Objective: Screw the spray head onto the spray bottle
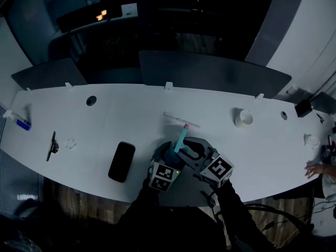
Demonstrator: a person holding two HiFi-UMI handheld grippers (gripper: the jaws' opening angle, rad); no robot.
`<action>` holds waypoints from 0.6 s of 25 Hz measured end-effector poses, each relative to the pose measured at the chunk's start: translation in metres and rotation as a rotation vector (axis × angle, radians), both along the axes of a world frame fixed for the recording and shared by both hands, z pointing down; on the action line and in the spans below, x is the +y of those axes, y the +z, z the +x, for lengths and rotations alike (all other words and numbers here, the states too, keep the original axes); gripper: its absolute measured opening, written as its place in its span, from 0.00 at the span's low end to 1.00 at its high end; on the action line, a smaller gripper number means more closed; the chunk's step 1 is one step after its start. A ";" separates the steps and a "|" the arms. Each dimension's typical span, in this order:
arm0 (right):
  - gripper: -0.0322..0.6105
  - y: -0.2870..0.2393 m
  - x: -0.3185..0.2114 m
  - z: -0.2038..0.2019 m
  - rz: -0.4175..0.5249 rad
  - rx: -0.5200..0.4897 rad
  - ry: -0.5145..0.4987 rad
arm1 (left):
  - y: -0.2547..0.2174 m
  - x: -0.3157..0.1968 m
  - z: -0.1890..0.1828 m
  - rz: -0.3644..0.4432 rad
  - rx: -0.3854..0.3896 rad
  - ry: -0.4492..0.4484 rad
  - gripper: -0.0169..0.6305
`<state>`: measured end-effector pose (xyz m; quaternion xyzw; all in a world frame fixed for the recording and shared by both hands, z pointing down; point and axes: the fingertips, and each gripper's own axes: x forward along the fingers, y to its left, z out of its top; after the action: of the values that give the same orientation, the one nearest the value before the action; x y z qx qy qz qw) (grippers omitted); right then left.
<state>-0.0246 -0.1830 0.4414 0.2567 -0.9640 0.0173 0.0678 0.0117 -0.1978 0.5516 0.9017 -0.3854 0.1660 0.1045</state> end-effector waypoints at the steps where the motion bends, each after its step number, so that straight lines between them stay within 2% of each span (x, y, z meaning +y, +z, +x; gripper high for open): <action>1: 0.26 0.000 -0.001 0.000 0.008 0.010 0.001 | 0.000 0.000 0.000 0.000 -0.001 0.001 0.63; 6: 0.26 0.001 -0.002 0.003 0.018 0.004 -0.005 | 0.000 0.001 0.000 -0.001 -0.002 0.005 0.63; 12: 0.26 0.005 0.000 0.011 0.049 -0.090 0.128 | 0.001 0.002 0.001 -0.001 -0.006 0.016 0.64; 15: 0.26 0.005 0.000 0.009 0.077 -0.067 0.157 | 0.000 0.001 0.001 -0.002 -0.003 0.014 0.63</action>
<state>-0.0160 -0.1833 0.4468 0.3332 -0.9425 -0.0058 0.0240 0.0124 -0.1969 0.5521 0.9039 -0.3793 0.1685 0.1036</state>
